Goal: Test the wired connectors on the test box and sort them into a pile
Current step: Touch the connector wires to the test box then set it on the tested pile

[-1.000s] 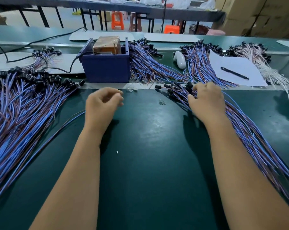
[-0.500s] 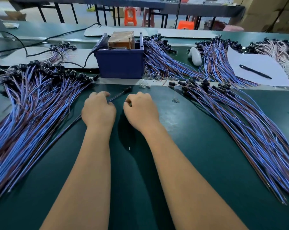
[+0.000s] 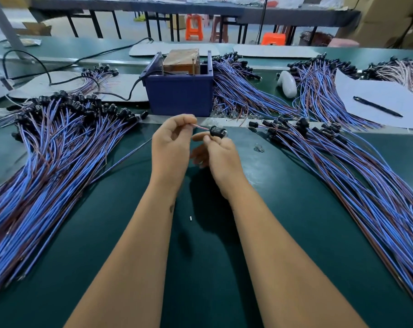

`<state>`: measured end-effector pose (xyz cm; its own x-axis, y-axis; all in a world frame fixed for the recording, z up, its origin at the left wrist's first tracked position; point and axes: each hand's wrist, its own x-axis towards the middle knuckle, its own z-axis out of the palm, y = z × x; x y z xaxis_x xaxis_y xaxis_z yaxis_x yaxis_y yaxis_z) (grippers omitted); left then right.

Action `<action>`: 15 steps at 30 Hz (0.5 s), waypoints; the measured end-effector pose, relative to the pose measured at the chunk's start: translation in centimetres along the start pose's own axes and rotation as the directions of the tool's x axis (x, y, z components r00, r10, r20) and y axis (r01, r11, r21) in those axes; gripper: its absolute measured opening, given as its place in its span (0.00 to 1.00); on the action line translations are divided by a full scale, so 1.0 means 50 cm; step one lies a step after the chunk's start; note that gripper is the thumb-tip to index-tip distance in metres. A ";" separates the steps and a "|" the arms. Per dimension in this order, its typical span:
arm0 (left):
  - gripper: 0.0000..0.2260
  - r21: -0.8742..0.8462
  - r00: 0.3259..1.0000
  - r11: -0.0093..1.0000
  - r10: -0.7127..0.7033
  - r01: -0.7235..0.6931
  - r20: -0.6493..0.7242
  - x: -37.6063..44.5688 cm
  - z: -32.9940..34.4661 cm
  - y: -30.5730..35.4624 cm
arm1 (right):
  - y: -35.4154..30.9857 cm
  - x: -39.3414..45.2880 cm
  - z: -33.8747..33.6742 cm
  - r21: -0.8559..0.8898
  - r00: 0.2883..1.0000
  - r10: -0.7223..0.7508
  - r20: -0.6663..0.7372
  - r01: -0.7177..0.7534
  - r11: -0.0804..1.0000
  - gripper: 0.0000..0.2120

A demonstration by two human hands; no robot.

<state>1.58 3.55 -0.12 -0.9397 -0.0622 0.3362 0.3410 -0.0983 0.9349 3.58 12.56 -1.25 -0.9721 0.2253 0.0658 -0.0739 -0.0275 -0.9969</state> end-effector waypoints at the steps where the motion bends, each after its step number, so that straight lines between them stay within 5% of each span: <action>1: 0.12 -0.186 0.996 0.979 -0.071 0.079 0.050 -0.007 0.008 0.009 | -0.004 0.000 -0.005 0.116 1.000 0.022 0.023 -0.024 0.993 0.14; 5: 0.19 -0.474 0.945 0.845 -0.102 0.247 0.311 -0.018 0.000 0.020 | -0.014 0.010 -0.031 0.348 0.991 0.101 0.088 -0.125 0.929 0.22; 9: 0.20 -0.316 0.838 0.825 -0.300 0.468 0.456 -0.014 -0.023 0.018 | -0.020 0.007 -0.046 0.379 0.986 0.127 0.112 -0.160 0.912 0.19; 13: 0.13 -0.200 0.737 0.811 -0.360 0.550 0.572 -0.015 -0.024 0.023 | -0.027 0.001 -0.048 0.479 0.988 0.114 0.103 -0.149 0.865 0.04; 15: 0.15 -0.107 0.687 0.810 -0.410 0.577 0.599 -0.014 -0.022 0.022 | -0.029 -0.002 -0.051 0.504 0.988 0.096 0.118 -0.143 0.852 0.07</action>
<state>2.67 2.38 0.57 -0.8009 0.5928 -0.0844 -0.2630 -0.2217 0.9390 4.33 15.05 0.08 -0.9941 0.1051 -0.0254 -0.0364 -0.5469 -0.8364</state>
